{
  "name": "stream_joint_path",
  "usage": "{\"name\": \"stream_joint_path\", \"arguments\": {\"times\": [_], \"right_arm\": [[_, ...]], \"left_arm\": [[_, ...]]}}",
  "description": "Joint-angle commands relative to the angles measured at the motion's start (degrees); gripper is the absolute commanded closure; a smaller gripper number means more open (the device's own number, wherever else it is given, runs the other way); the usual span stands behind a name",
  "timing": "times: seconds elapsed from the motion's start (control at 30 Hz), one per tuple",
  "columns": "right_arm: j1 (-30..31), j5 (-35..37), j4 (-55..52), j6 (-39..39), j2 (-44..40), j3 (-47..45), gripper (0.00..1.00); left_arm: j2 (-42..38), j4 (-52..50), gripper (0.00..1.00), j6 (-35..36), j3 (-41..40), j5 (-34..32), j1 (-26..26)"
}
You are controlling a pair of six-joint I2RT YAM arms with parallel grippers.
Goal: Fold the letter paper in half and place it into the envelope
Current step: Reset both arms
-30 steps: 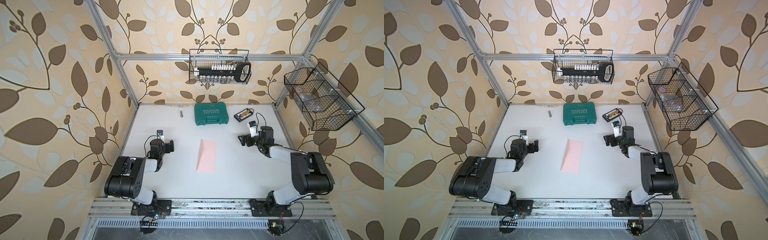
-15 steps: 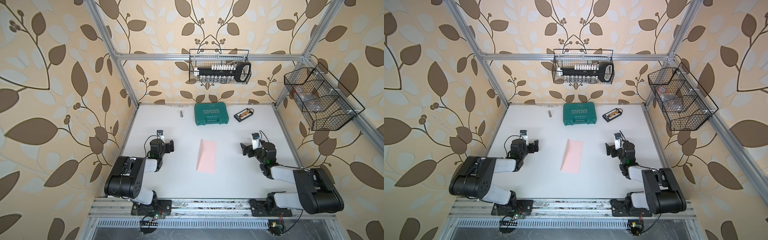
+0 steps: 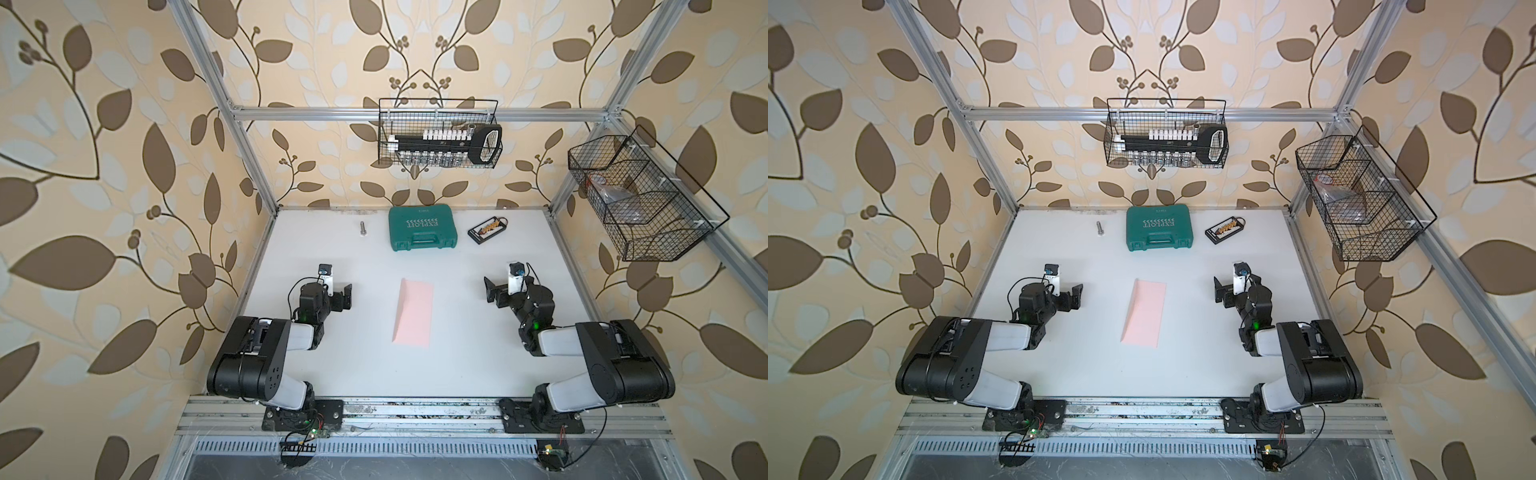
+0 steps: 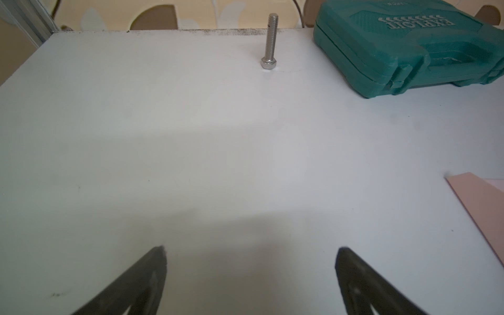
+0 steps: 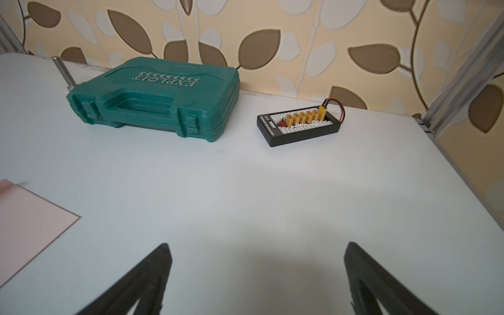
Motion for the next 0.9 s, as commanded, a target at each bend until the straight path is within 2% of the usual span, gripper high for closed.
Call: {"name": "stream_joint_path", "arguments": {"times": [0.0, 0.13, 0.23, 0.33, 0.4, 0.5, 0.63, 0.87], "right_arm": [[-3.8, -8.8, -9.2, 2.4, 1.5, 5.4, 0.02], [-4.0, -9.0, -8.7, 2.4, 1.3, 5.0, 0.02], [-3.7, -9.2, -8.0, 1.9, 0.7, 4.2, 0.02], [-2.5, -9.7, -3.3, 0.0, -0.3, 1.1, 0.02], [-2.1, -8.7, 0.0, 0.1, -0.2, -0.4, 0.02], [-2.1, -5.8, -1.8, 1.4, 0.1, 0.6, 0.02], [-2.2, 6.0, -7.9, 6.5, 0.7, 4.4, 0.02], [-2.2, 4.8, -7.2, 5.8, 0.5, 3.8, 0.02]], "left_arm": [[0.0, -0.6, 0.01, 0.6, 2.2, 2.9, 1.2], [0.1, -0.6, 0.01, 0.7, 2.3, 4.0, 1.6], [-1.0, 2.4, 0.01, 2.1, -0.1, 7.3, 1.7], [-1.6, 5.1, 0.01, 2.4, -2.1, 8.0, 1.6], [-1.3, 4.5, 0.01, 1.4, -1.3, 5.8, 1.7], [0.6, -2.2, 0.01, -1.1, 3.5, 0.6, 1.7], [1.3, -4.6, 0.01, -3.5, 5.1, -3.0, 2.4], [0.9, -4.4, 0.01, -3.4, 4.8, -3.2, 2.3]]}}
